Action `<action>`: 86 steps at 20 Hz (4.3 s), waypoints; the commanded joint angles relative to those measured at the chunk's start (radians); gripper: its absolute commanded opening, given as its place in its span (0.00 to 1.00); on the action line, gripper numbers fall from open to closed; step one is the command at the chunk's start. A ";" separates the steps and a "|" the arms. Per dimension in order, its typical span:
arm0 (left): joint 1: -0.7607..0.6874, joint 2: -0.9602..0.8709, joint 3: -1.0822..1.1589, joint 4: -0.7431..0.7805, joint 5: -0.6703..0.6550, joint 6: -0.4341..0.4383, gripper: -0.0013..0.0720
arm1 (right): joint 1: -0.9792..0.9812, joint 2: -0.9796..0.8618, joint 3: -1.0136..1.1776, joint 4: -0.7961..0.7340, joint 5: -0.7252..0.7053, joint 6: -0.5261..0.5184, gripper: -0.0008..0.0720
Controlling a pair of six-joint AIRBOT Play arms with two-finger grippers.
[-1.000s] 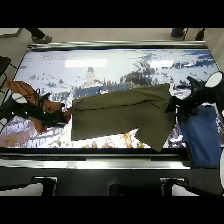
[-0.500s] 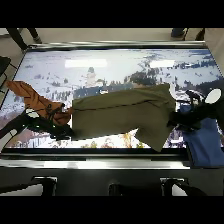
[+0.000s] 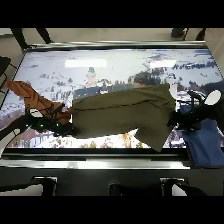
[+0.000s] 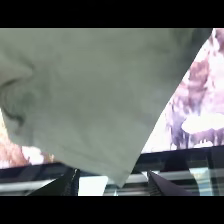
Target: Fold the shirts.
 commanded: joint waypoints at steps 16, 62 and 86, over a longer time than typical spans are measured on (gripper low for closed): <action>0.143 0.024 0.010 0.067 -0.083 0.023 0.06 | 0.000 -0.145 -0.169 -0.027 -0.518 0.050 0.56; 0.069 0.398 0.520 0.202 -0.082 -0.166 0.05 | 0.000 0.034 0.517 0.003 0.110 -0.065 0.06; 0.022 -0.428 0.951 0.006 0.056 -0.180 0.06 | 0.052 -0.460 0.512 0.076 -0.541 0.113 0.07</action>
